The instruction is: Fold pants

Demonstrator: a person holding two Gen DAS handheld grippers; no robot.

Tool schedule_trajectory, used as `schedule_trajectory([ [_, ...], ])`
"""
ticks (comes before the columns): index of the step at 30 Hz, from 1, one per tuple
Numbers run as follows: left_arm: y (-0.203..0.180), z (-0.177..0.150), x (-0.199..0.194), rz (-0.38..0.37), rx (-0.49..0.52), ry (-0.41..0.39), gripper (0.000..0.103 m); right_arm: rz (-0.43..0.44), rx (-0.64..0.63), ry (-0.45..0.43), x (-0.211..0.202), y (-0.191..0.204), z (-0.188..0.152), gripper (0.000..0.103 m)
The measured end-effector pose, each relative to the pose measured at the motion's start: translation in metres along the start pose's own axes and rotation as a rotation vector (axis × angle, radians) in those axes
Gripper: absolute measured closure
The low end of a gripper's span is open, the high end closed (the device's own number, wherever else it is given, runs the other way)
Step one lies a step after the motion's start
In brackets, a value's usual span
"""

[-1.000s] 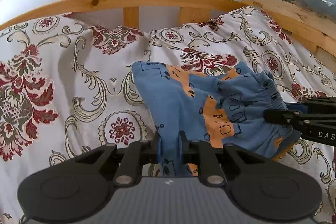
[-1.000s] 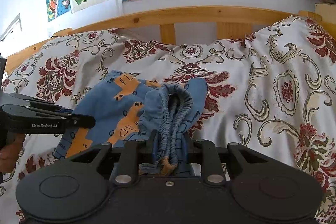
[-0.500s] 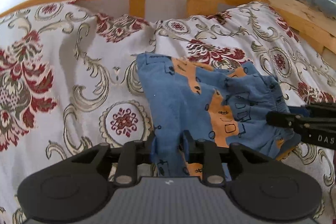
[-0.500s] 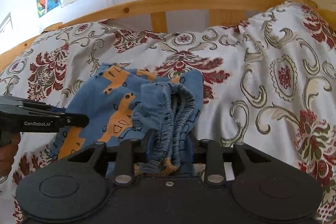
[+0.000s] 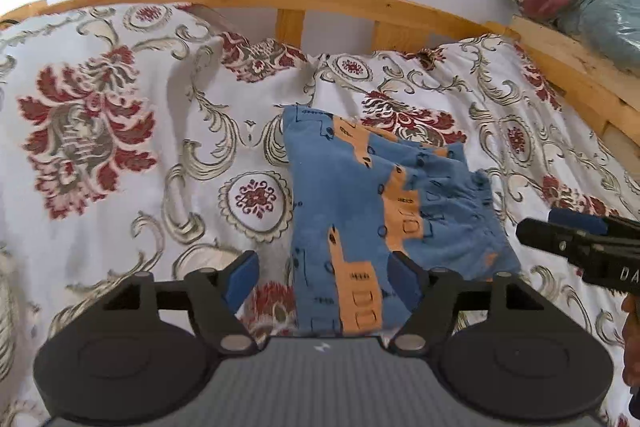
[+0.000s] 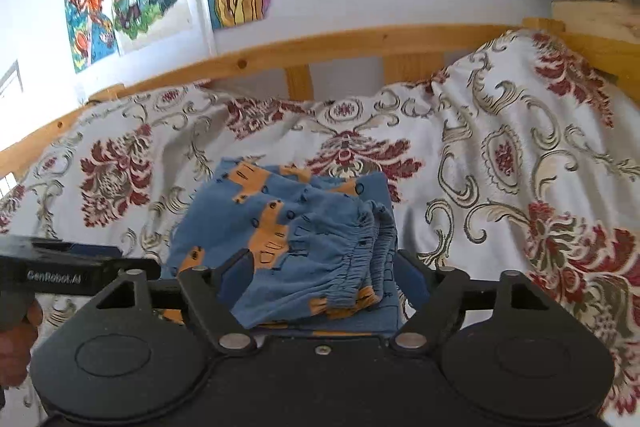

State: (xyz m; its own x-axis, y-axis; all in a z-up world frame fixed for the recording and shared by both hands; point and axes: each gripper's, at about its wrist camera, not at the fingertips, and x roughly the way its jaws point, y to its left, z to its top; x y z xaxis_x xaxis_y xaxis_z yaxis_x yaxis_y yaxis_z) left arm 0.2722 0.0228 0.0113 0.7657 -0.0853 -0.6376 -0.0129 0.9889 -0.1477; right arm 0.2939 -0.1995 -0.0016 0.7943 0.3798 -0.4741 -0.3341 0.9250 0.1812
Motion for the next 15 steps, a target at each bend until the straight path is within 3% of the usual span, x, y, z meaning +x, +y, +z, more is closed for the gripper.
schedule_trajectory([
  [8,-0.008,-0.020,-0.057,0.010,-0.029,-0.055,0.001,-0.015,0.026,-0.061,-0.058,0.013,-0.013,0.005],
  [15,-0.014,-0.050,-0.097,0.043,-0.028,-0.079,0.001,-0.036,0.027,-0.096,-0.107,0.028,-0.036,0.001],
])
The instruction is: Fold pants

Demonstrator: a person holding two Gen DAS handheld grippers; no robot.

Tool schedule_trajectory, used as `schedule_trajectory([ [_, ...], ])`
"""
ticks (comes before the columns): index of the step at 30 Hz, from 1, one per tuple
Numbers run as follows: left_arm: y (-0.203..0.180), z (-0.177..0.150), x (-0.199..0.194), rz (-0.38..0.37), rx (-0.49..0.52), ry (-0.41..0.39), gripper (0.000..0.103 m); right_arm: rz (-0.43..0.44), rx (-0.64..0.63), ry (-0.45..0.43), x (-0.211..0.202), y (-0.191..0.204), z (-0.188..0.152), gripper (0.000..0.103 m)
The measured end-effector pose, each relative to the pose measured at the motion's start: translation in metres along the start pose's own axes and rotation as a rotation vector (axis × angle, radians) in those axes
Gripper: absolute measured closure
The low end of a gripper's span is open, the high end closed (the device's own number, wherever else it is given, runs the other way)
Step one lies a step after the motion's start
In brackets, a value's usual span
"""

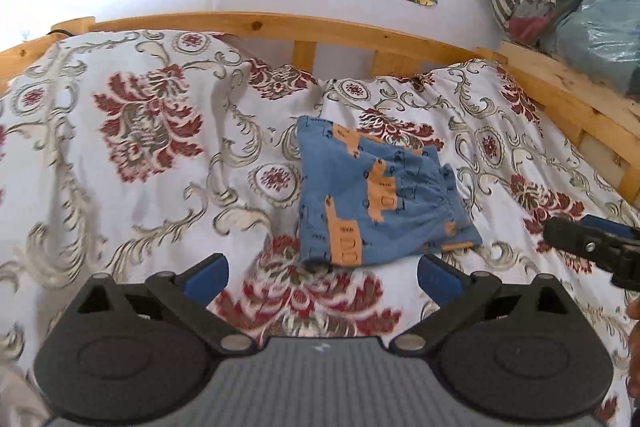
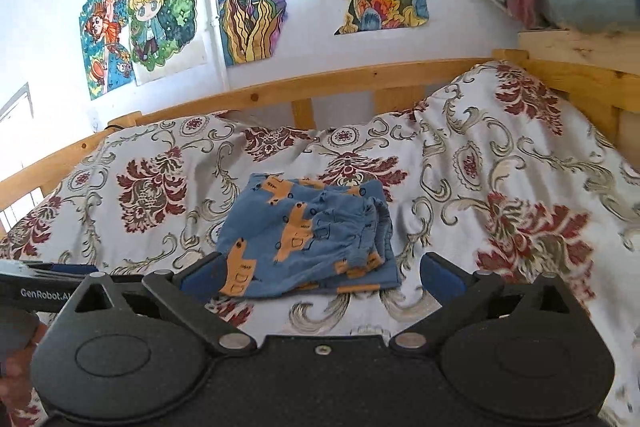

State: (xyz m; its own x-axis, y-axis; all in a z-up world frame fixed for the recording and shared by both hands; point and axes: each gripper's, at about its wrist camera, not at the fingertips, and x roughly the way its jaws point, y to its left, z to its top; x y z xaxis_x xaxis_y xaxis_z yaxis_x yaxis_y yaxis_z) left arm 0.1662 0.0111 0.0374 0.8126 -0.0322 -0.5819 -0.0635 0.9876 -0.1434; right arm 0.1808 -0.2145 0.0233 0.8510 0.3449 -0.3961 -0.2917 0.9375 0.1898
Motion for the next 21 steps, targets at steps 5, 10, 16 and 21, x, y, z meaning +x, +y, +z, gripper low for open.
schedule_trajectory([
  [5,0.004,-0.020,-0.023,0.014,0.000,-0.002,0.001,-0.020,-0.004,-0.018,-0.027,0.006,-0.013,0.001],
  [10,0.005,-0.034,-0.040,0.032,0.008,-0.023,0.001,-0.035,0.004,-0.023,-0.046,0.010,-0.023,0.001],
  [16,0.006,-0.046,-0.050,0.044,0.002,-0.028,0.001,-0.037,0.002,-0.013,-0.056,0.013,-0.036,0.001],
  [21,0.011,-0.054,-0.051,0.050,-0.029,-0.016,0.001,-0.033,0.013,0.005,-0.057,0.013,-0.045,0.001],
])
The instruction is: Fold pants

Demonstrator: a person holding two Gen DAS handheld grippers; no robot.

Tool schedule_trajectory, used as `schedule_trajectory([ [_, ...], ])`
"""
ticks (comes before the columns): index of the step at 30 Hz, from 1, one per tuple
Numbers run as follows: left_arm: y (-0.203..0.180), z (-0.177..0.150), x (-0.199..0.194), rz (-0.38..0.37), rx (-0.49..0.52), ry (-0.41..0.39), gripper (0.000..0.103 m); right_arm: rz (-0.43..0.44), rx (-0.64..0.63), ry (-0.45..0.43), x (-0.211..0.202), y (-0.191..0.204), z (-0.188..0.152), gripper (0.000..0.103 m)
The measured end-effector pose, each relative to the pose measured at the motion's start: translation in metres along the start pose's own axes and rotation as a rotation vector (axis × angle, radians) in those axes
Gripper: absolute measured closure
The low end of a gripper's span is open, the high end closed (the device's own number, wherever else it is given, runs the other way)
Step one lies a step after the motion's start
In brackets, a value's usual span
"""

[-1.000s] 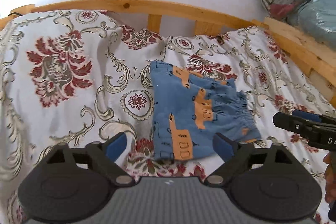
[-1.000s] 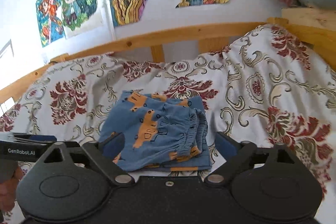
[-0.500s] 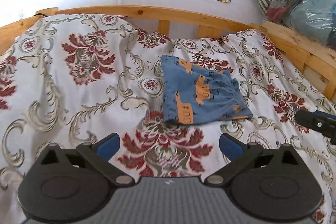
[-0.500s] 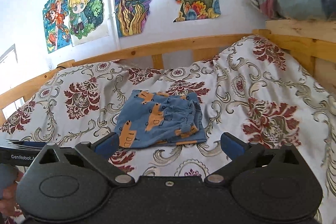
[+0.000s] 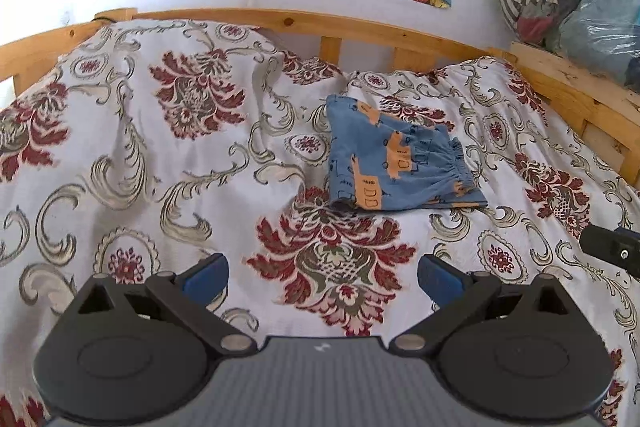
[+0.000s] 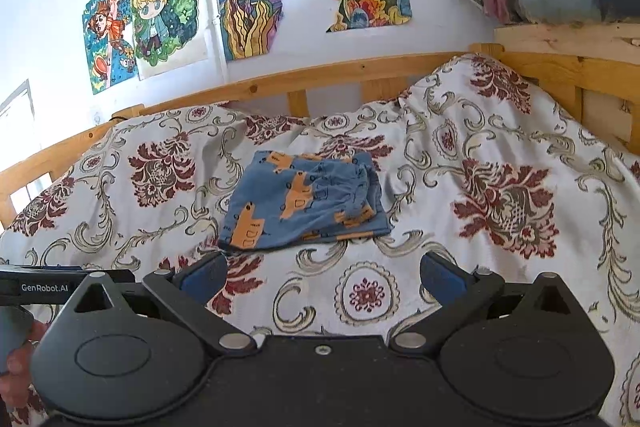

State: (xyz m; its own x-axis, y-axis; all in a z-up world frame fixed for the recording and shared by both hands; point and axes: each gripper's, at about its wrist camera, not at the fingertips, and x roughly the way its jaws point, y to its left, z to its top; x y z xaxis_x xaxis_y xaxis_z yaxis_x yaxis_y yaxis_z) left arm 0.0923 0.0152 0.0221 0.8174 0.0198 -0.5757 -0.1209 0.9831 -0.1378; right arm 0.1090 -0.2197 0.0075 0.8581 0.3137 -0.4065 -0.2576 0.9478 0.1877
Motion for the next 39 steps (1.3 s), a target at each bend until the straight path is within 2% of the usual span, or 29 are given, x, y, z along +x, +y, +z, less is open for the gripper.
schedule_trajectory([
  [11,0.003,-0.009,0.003,0.016,-0.002,0.028,0.001,0.004,0.013,0.019,0.004,-0.003,-0.007,0.001],
  [39,0.003,-0.012,0.004,0.021,-0.001,0.035,0.001,0.006,0.013,0.025,0.006,-0.002,-0.010,0.001],
])
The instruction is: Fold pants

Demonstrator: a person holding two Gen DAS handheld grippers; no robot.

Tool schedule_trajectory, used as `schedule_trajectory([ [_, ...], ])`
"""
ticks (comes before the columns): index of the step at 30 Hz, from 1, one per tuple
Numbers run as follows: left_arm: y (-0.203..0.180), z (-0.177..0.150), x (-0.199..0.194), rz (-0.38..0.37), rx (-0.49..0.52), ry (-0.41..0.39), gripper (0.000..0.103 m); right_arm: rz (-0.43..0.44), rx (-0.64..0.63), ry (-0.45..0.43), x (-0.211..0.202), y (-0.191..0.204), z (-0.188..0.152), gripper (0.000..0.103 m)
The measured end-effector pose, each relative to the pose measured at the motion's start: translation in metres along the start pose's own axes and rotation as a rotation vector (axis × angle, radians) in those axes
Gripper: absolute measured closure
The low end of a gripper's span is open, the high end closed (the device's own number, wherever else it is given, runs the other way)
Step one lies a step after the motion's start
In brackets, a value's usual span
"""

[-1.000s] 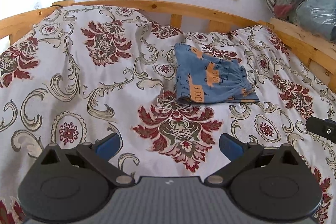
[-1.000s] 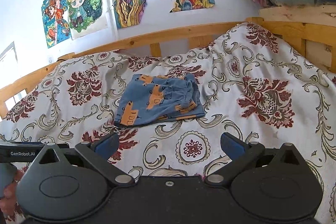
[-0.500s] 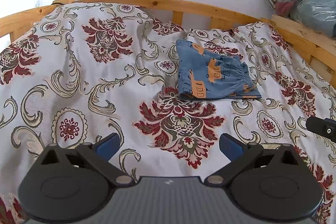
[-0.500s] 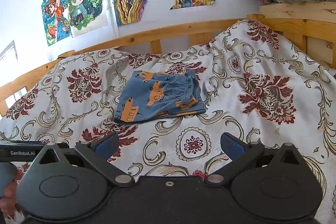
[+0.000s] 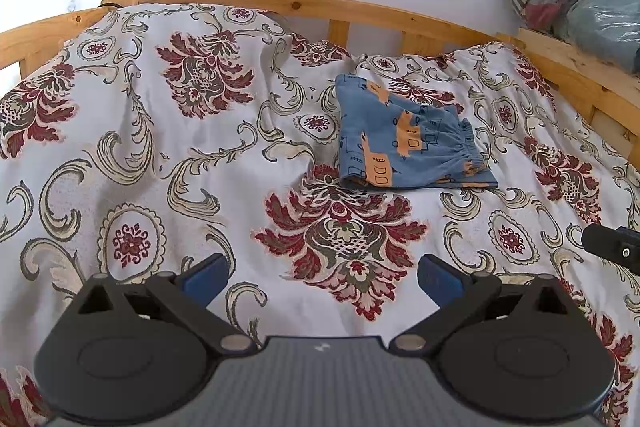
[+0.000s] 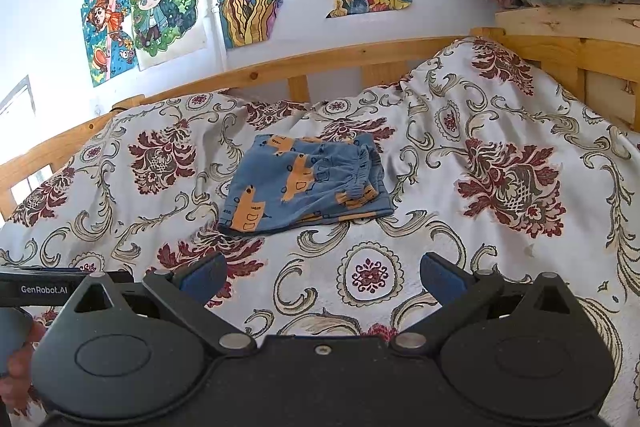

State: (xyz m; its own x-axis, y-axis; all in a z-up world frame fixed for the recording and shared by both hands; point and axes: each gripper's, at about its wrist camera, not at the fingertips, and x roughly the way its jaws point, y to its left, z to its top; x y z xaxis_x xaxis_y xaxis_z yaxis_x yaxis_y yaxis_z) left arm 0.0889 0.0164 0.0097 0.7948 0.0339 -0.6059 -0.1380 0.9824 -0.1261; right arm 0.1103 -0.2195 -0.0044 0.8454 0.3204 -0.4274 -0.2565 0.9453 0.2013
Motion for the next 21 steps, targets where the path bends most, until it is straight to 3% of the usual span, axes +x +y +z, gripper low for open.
schedule_trajectory([
  [21,-0.0029,-0.0020,-0.0007,0.006,0.002,0.011,0.001,0.003,-0.003,0.005,0.0015,0.0001,-0.0031,0.001],
])
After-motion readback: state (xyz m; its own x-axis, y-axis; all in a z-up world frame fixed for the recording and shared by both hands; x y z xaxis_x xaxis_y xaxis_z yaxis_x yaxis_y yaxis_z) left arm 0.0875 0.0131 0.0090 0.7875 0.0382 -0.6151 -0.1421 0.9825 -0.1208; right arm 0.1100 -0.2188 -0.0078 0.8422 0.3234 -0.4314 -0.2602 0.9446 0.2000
